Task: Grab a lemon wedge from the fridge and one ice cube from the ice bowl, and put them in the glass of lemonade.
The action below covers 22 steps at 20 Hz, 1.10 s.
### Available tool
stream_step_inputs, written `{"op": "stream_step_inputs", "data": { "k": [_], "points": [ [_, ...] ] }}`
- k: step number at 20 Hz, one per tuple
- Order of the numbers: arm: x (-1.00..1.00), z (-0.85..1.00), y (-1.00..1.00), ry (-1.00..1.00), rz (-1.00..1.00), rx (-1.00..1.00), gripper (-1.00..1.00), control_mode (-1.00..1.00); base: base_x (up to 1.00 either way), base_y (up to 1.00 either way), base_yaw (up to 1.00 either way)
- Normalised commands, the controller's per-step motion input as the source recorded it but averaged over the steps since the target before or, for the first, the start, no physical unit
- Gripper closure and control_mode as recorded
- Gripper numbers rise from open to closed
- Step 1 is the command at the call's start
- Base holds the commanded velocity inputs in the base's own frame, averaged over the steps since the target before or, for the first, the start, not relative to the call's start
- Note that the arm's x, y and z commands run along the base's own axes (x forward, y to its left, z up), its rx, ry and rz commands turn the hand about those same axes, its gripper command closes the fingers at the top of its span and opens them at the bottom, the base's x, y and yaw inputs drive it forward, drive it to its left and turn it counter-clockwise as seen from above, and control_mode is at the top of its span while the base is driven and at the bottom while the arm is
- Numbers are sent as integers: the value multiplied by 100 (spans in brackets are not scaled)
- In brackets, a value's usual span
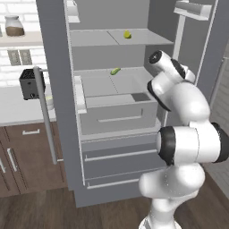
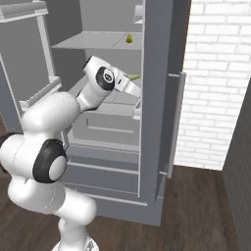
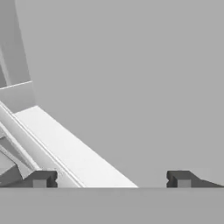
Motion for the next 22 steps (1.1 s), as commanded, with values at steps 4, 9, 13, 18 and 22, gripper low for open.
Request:
{"op": "stream_step_inputs", "data": {
  "k": [4, 9, 13, 18, 22],
  "points": [
    [17, -41, -87, 10, -14, -7, -100, -100, 0, 0, 0],
    [-6, -44, -100, -3, -8, -3, -100, -100, 0, 0, 0],
    [-88, 18, 34, -27, 16, 5, -100, -100, 0, 0, 0],
    [-4, 16, 100, 2, 46, 8, -100, -100, 0, 0, 0],
    [-15, 0, 90, 10, 55, 18, -100, -100, 0, 0, 0]
  ]
}}
